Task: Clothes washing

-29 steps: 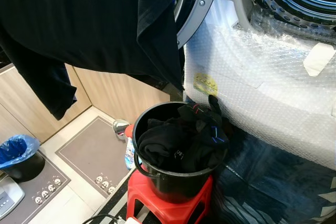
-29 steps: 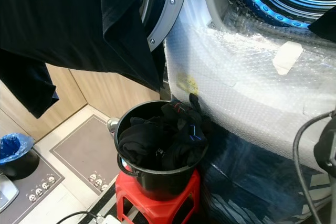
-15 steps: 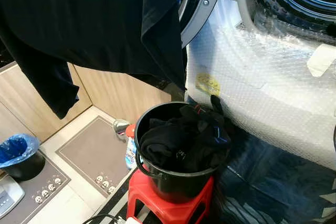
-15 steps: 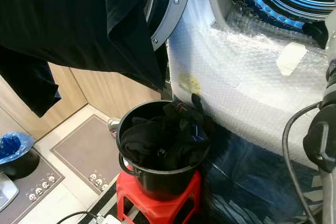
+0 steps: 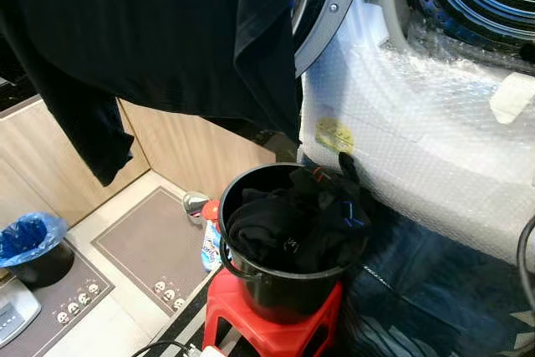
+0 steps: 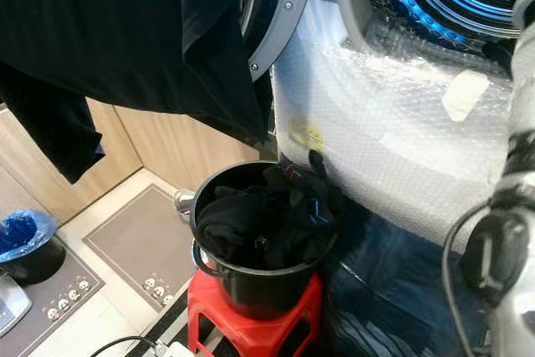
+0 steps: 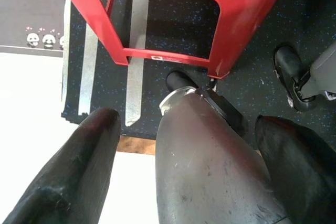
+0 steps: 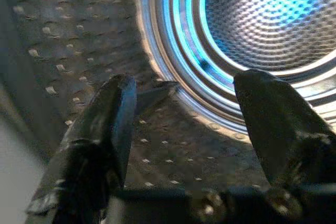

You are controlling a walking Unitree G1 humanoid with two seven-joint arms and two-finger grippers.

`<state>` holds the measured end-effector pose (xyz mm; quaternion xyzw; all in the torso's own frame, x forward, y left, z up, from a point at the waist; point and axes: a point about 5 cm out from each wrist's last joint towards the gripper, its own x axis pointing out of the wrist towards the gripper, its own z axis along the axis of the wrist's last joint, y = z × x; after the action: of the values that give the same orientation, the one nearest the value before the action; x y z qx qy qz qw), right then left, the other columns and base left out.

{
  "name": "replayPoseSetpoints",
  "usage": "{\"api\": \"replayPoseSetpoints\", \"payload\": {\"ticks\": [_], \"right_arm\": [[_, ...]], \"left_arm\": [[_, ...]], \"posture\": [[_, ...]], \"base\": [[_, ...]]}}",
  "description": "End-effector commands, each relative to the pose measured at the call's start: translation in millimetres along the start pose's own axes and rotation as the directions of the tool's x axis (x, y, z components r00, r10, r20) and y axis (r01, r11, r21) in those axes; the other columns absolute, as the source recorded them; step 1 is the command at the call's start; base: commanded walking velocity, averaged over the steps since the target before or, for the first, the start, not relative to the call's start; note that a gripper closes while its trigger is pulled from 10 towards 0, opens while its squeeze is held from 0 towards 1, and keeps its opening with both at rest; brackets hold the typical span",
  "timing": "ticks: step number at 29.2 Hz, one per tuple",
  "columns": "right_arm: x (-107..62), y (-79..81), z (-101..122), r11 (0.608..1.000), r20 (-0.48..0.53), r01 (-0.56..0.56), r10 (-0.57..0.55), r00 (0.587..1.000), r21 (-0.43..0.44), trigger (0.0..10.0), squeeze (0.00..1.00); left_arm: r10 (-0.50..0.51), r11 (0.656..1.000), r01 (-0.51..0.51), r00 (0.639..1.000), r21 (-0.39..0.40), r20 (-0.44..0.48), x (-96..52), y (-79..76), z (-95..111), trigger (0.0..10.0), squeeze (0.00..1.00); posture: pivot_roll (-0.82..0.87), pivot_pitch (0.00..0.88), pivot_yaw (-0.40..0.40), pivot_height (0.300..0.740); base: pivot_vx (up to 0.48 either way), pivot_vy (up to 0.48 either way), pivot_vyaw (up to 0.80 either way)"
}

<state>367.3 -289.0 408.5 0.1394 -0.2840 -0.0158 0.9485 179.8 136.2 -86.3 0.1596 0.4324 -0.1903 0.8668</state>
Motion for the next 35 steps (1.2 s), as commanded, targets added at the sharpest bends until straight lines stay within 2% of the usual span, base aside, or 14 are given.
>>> {"api": "replayPoseSetpoints", "payload": {"ticks": [1,2,4,7,14,15,17,19,20,24,27,29,32,35], "right_arm": [[1.0,6.0,18.0,0.999,0.067,-0.04,0.039,0.997,0.002,10.0,0.0],[1.0,6.0,18.0,0.999,0.067,-0.04,0.039,0.997,0.002,10.0,0.0],[-24.7,13.9,2.7,0.973,0.097,-0.217,0.209,0.973,0.078,10.0,0.0],[-37.9,19.3,-1.0,0.946,0.127,-0.312,0.299,0.946,0.091,10.0,0.0],[-56.3,21.0,-12.7,0.919,0.125,-0.378,0.364,0.923,0.116,10.0,0.0],[-73.0,23.5,-21.2,0.896,0.121,-0.419,0.404,0.907,0.147,10.0,0.0],[-78.9,24.7,-24.0,0.886,0.118,-0.436,0.422,0.899,0.157,10.0,0.0],[-97.2,29.0,-35.4,0.857,0.093,-0.488,0.479,0.873,0.166,10.0,0.0],[-97.2,29.0,-35.4,0.857,0.093,-0.488,0.479,0.873,0.166,10.0,0.0],[-120.1,35.6,-52.2,0.824,0.049,-0.53,0.531,0.846,0.2,10.0,0.0],[-135.4,41.7,-59.3,0.792,0.022,-0.571,0.581,0.814,0.217,10.0,0.0],[-149.4,47.7,-66.9,0.756,-0.021,-0.615,0.635,0.773,0.224,10.0,0.0],[-157.0,52.2,-73.4,0.735,-0.063,-0.634,0.663,0.746,0.24,10.0,0.0],[-169.9,62.6,-80.6,0.677,-0.098,-0.689,0.728,0.679,0.259,10.0,0.0]], "left_arm": [[-0.036,0.999,0.038,0.99,0.014,-0.134,-6.5,-9.4,-32.2,10.0,0.0],[-0.036,0.999,0.038,0.99,0.014,-0.134,-6.5,-9.4,-32.2,10.0,0.0],[-0.037,0.999,0.041,0.99,0.028,-0.133,-5.9,-9.2,-30.5,10.0,0.0],[-0.037,0.999,0.041,0.991,0.034,-0.129,-5.6,-8.9,-29.4,10.0,0.0],[-0.039,0.997,0.044,0.995,0.057,-0.095,-4.2,-7.0,-22.7,10.0,0.0],[-0.028,0.997,0.033,0.997,0.066,-0.078,-3.1,-3.7,-17.4,10.0,0.0],[-0.024,0.997,0.029,0.997,0.068,-0.073,-2.7,-2.5,-15.6,10.0,0.0],[-0.02,0.997,0.025,0.998,0.073,-0.067,-2.0,-1.0,-12.8,10.0,0.0],[-0.02,0.997,0.025,0.998,0.073,-0.067,-2.0,-1.0,-12.8,10.0,0.0],[-0.013,0.996,0.017,0.999,0.091,-0.051,-1.2,0.6,-8.6,10.0,0.0],[-0.006,0.995,0.011,0.999,0.103,-0.047,-1.0,1.6,-7.4,10.0,0.0],[-0.004,0.994,0.008,0.999,0.108,-0.043,-0.9,2.1,-6.6,10.0,0.0],[-0.016,0.994,0.02,0.999,0.106,-0.034,-0.8,2.3,-5.2,10.0,0.0],[-0.013,0.996,0.017,0.999,0.088,-0.042,-0.9,3.4,-5.9,10.0,0.0]], "posture": [[-0.12,0.062,0.05,0.74],[-0.12,0.062,0.05,0.74],[-0.12,0.052,0.058,0.74],[-0.12,0.051,0.059,0.74],[-0.12,0.051,0.07,0.74],[-0.13,0.048,0.071,0.74],[-0.13,0.046,0.073,0.74],[-0.13,0.038,0.075,0.74],[-0.13,0.038,0.075,0.74],[-0.14,0.025,0.079,0.74],[-0.14,0.02,0.08,0.74],[-0.13,0.017,0.079,0.74],[-0.14,0.013,0.078,0.74],[-0.14,0.007,0.074,0.74]], "base": [[0.0,0.0,0.0],[0.0,0.0,0.0],[0.0,0.0,0.0],[0.0,0.0,0.0],[0.0,0.0,0.0],[0.0,0.0,0.0],[0.0,0.0,0.0],[0.0,0.0,0.0],[0.0,0.0,0.0],[0.0,0.0,0.0],[0.0,0.0,0.0],[0.0,0.0,0.0],[0.0,0.0,0.0],[0.0,0.0,0.0]]}}
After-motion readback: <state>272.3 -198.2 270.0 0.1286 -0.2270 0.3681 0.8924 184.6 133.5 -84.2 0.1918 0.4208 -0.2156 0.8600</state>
